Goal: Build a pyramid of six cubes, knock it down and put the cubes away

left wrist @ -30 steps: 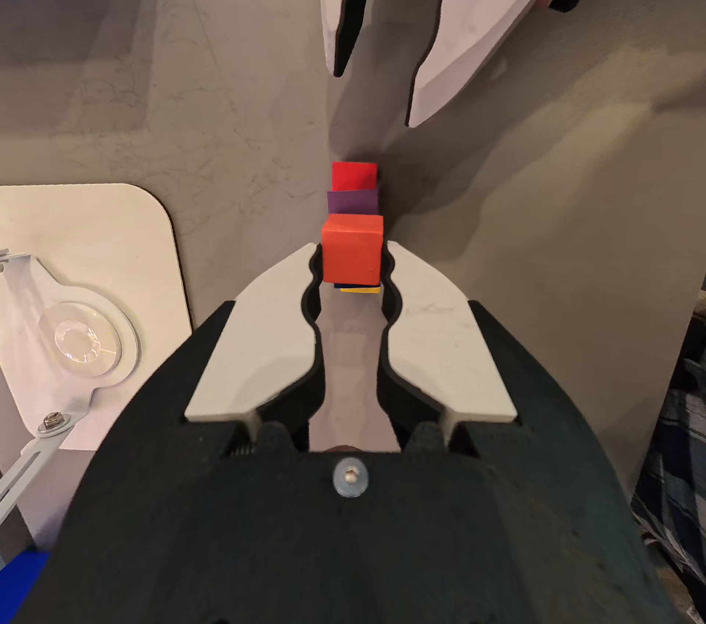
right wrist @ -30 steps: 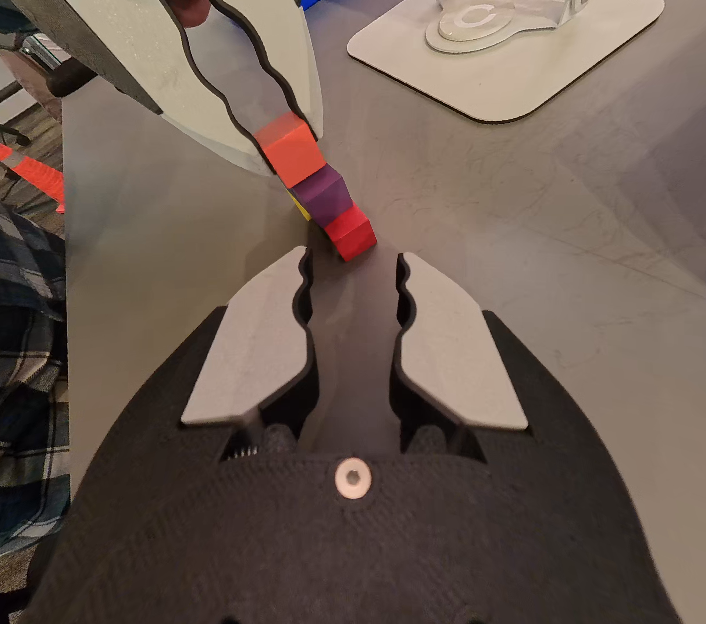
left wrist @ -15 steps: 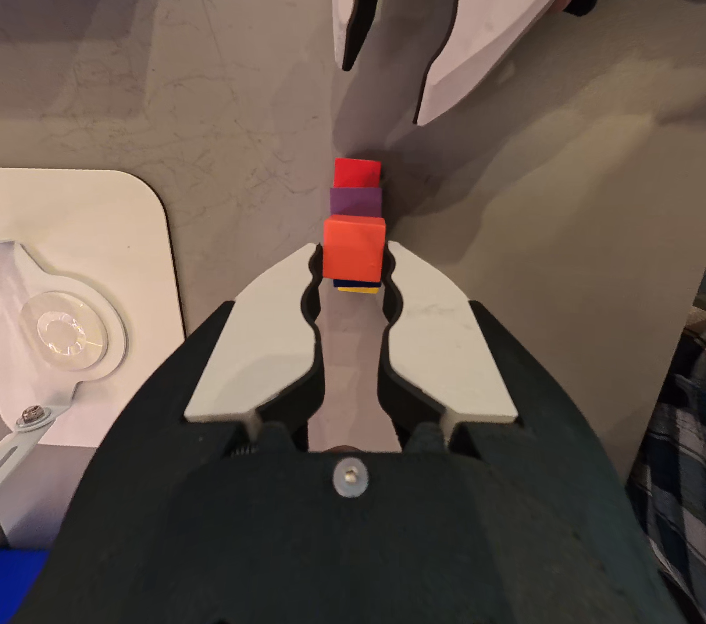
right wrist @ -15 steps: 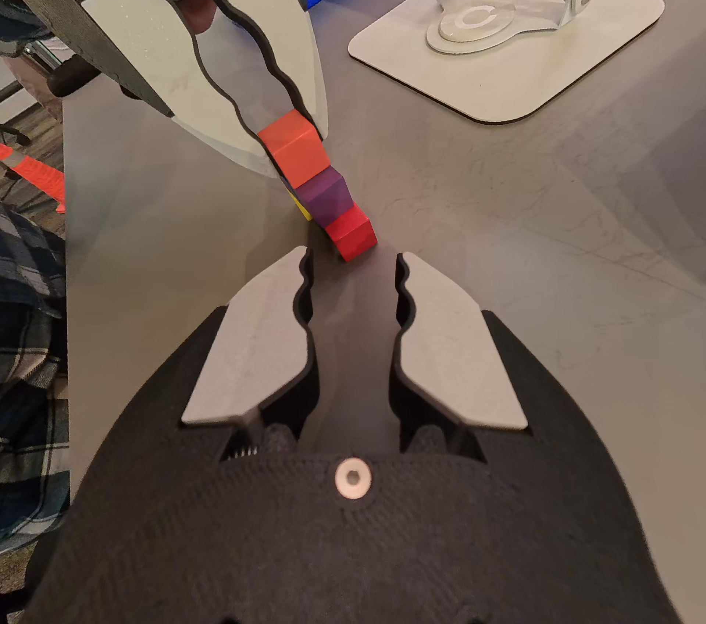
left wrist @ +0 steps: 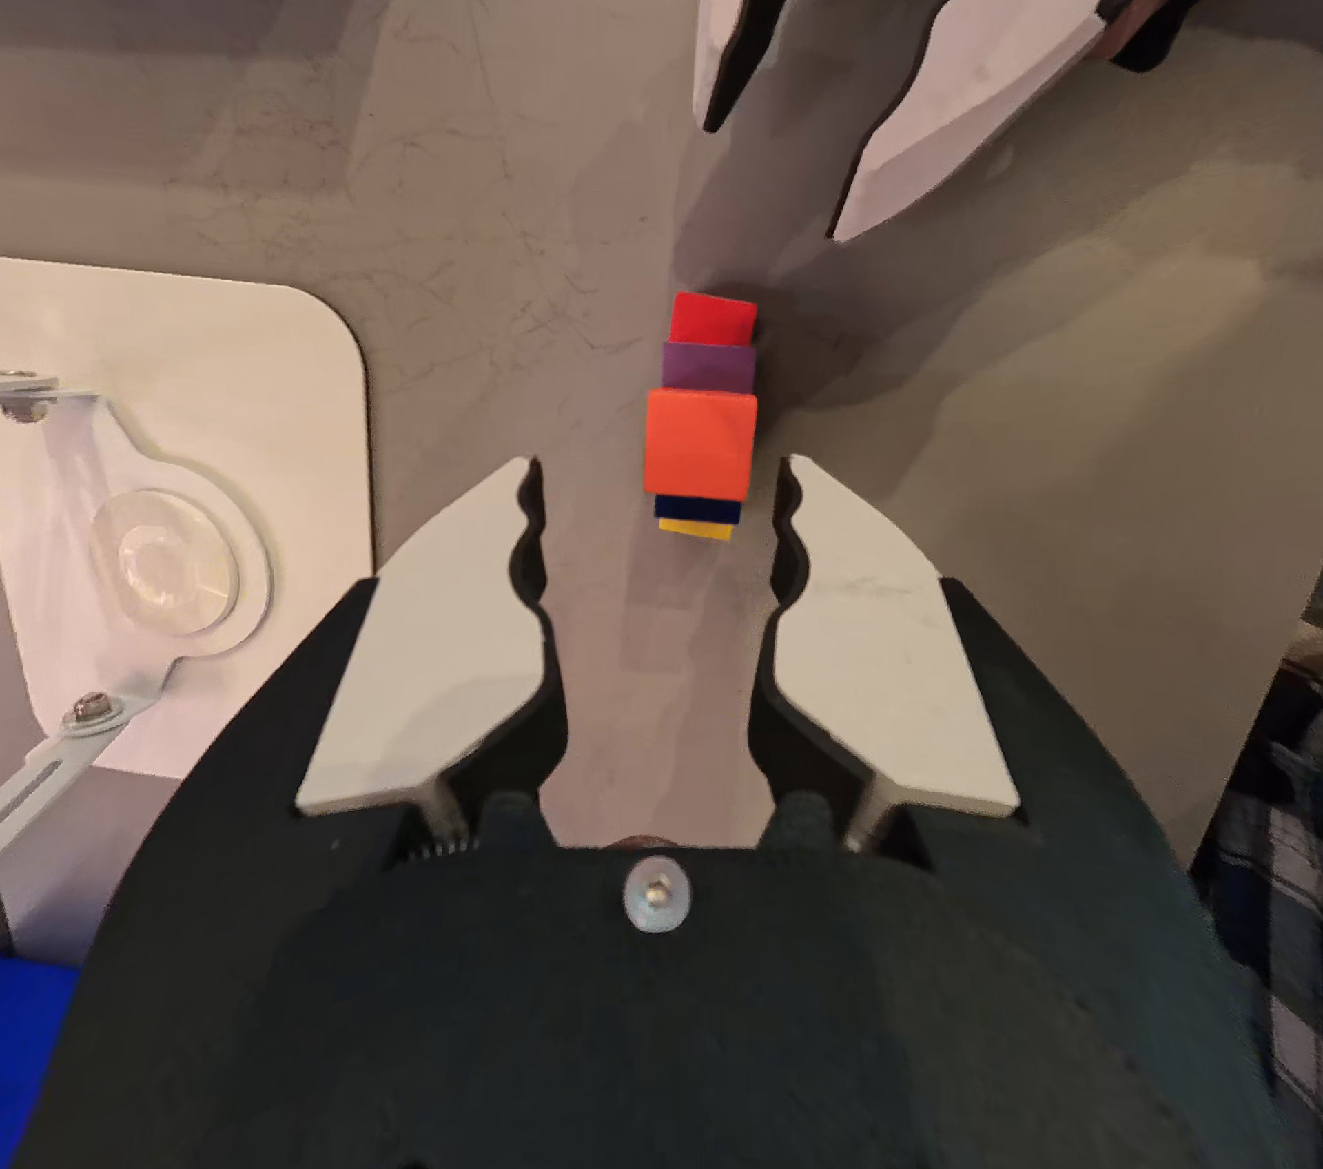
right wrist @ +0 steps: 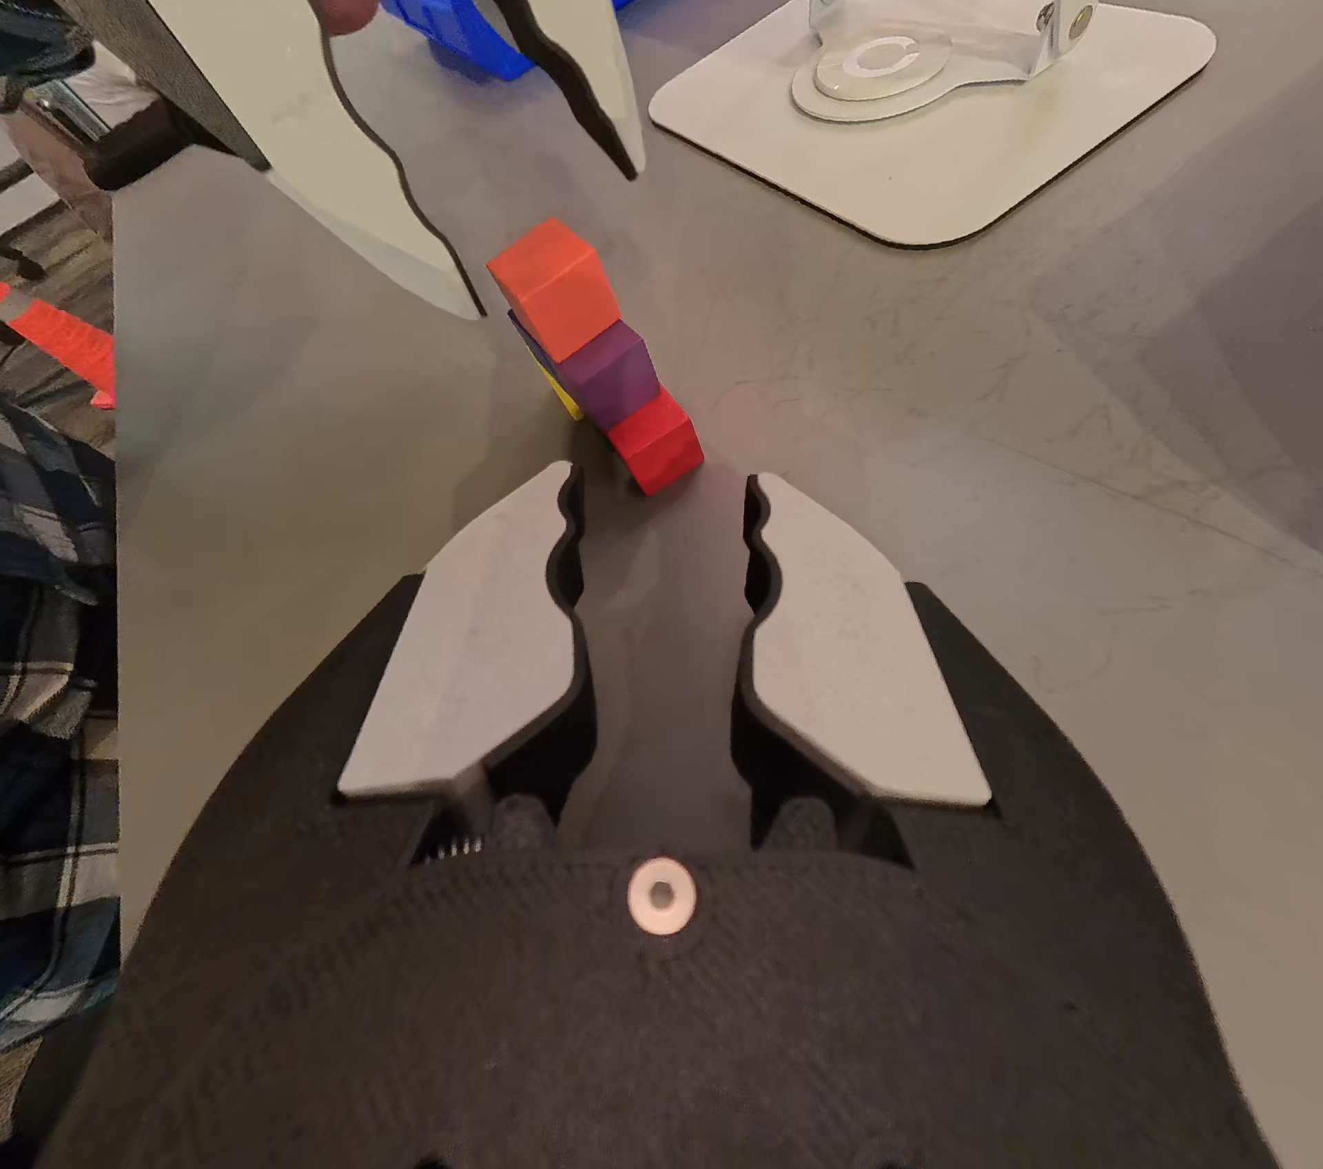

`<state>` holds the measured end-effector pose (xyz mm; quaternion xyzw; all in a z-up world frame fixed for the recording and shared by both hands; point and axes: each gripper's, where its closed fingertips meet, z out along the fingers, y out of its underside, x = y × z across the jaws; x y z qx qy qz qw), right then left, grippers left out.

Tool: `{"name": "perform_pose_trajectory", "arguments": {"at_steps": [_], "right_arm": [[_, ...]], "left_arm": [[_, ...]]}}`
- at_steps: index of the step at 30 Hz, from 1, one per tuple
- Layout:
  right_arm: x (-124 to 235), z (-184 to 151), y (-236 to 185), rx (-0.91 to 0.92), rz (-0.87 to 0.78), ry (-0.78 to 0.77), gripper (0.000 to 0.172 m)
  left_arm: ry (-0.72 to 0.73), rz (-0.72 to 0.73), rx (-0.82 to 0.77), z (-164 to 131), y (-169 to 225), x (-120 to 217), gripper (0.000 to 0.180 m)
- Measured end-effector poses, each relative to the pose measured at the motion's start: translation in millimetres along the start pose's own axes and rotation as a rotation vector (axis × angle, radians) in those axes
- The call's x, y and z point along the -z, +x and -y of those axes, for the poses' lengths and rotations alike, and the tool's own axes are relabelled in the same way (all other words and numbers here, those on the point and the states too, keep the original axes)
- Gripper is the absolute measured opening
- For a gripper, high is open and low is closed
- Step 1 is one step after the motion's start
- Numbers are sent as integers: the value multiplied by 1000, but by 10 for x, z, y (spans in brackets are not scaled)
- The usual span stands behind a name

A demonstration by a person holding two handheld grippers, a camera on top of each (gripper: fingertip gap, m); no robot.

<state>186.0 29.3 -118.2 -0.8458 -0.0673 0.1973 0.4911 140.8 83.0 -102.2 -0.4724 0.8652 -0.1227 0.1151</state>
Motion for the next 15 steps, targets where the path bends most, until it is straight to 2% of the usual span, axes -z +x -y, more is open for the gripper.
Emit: {"name": "perform_pose_trajectory", "arguments": {"at_steps": [3,7,15], "right_arm": [[29,24,2,-13,-10,27,43],[66,-22,-16,-45,-59,31,43],[196,-204,17,-101,-309,10,50]], "left_arm": [[25,12,56,-110,-64,140,59],[64,0,166,-476,-87,202,50],[150,37,297,-1158,-11,61,50]]}}
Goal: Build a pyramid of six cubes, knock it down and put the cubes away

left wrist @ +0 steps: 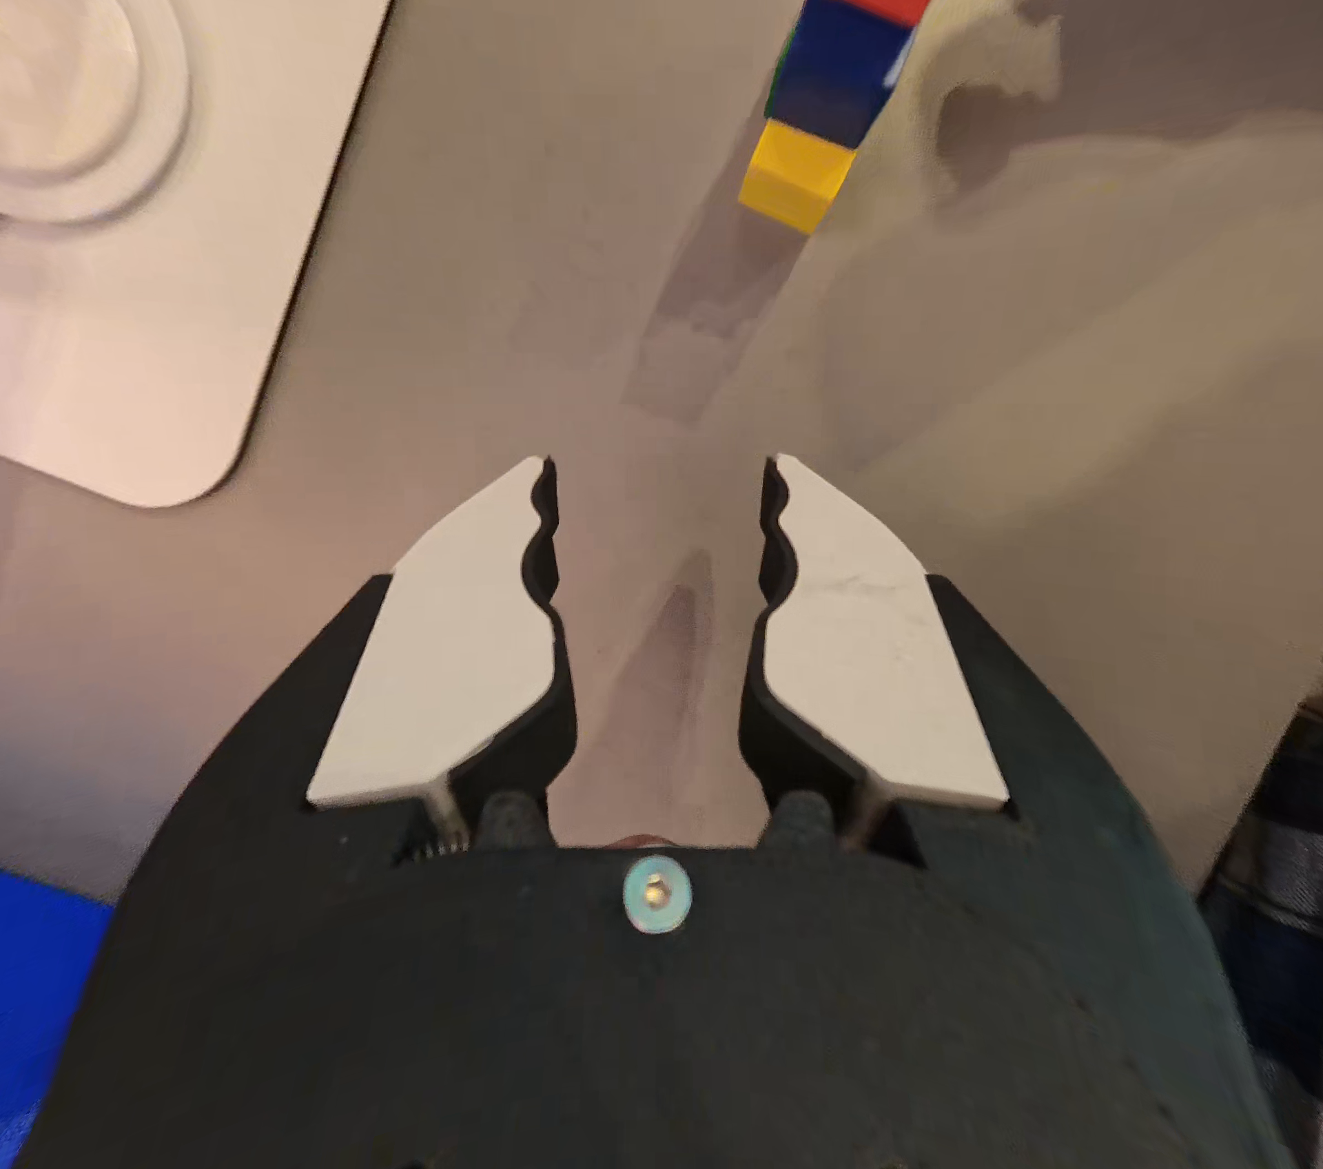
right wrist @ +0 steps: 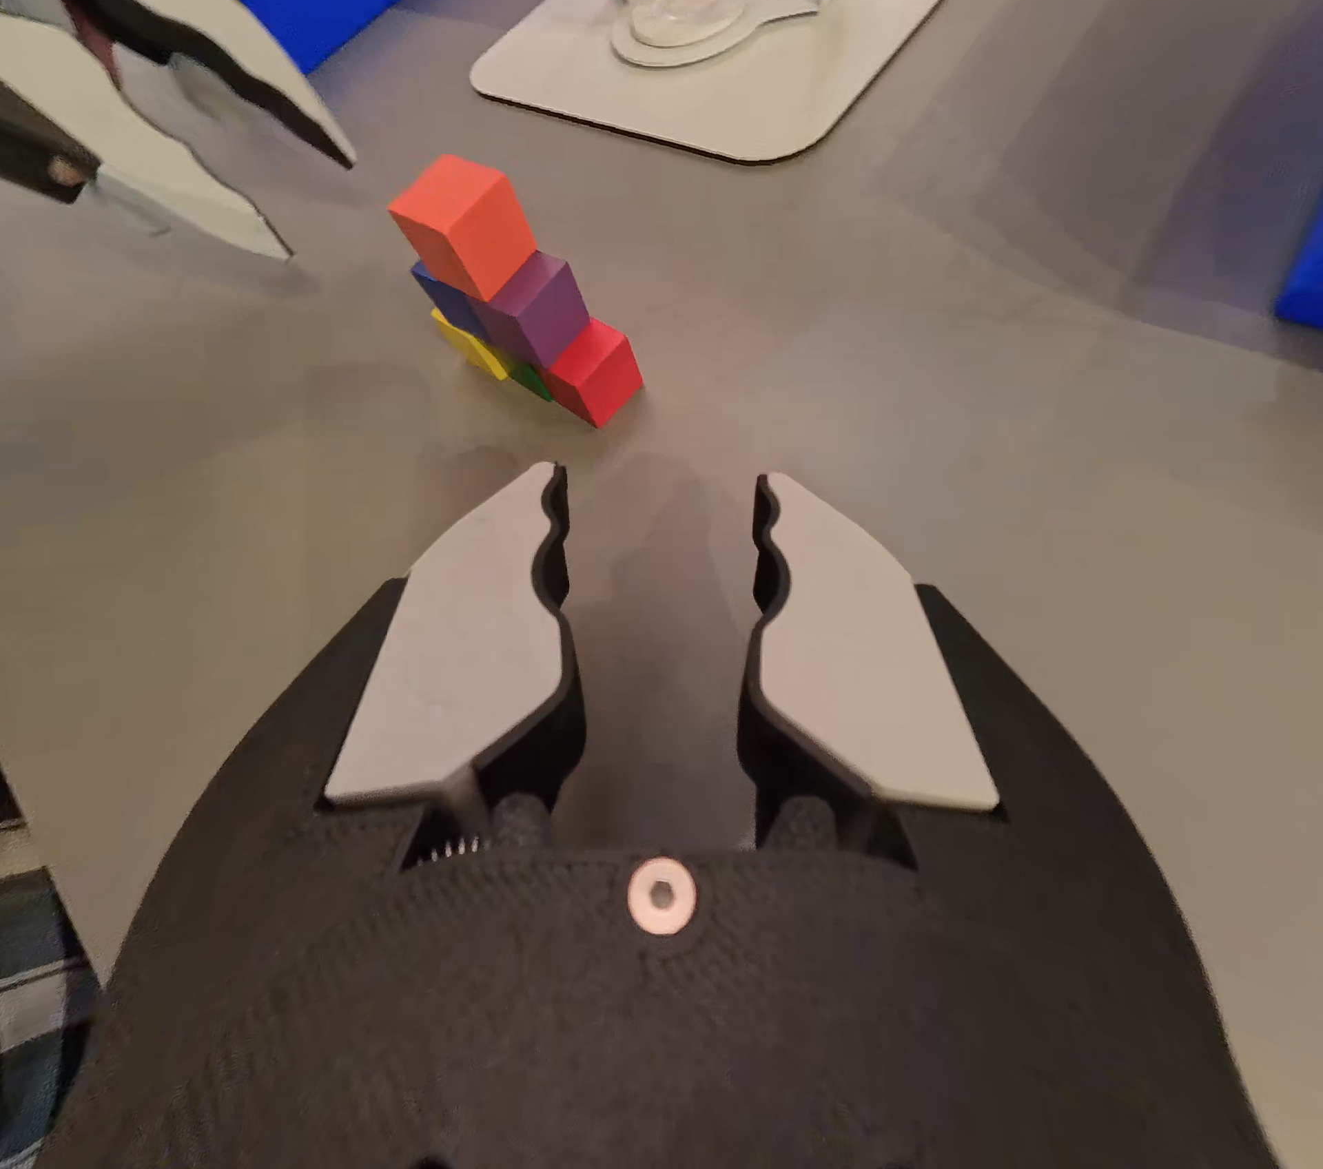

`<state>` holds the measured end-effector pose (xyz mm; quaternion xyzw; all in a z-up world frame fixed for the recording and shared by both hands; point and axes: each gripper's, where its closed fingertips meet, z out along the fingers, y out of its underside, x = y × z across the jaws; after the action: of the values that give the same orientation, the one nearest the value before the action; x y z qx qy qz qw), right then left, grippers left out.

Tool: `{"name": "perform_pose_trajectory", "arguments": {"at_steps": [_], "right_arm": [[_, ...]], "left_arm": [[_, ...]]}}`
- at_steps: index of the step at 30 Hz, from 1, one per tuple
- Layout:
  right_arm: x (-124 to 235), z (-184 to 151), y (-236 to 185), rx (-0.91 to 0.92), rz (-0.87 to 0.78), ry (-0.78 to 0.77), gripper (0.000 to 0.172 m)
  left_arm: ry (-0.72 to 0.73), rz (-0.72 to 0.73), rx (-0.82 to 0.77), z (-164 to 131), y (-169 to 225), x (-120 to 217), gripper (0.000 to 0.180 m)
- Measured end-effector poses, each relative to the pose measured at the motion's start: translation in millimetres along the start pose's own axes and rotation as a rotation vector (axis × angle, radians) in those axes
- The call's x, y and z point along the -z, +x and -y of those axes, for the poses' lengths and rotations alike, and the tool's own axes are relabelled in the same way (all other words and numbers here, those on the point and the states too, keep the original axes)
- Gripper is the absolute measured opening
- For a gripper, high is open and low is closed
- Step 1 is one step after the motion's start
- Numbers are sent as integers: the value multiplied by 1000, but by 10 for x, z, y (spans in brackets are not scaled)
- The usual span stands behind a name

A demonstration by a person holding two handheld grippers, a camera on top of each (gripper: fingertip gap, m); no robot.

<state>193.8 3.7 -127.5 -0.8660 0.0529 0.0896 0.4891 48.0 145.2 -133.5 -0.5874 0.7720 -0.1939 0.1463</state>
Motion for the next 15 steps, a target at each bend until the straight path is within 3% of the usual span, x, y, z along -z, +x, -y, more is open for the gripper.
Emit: {"name": "perform_pose_trajectory", "arguments": {"at_steps": [7,15], "right_arm": [[74,-156,48,-16,-172,-46,41],[41,-260,133,31,-290,-129,25]], "left_arm": [[21,10,4,-338,56,-184,47],[75,17,21,-385,75,-170,32]]}}
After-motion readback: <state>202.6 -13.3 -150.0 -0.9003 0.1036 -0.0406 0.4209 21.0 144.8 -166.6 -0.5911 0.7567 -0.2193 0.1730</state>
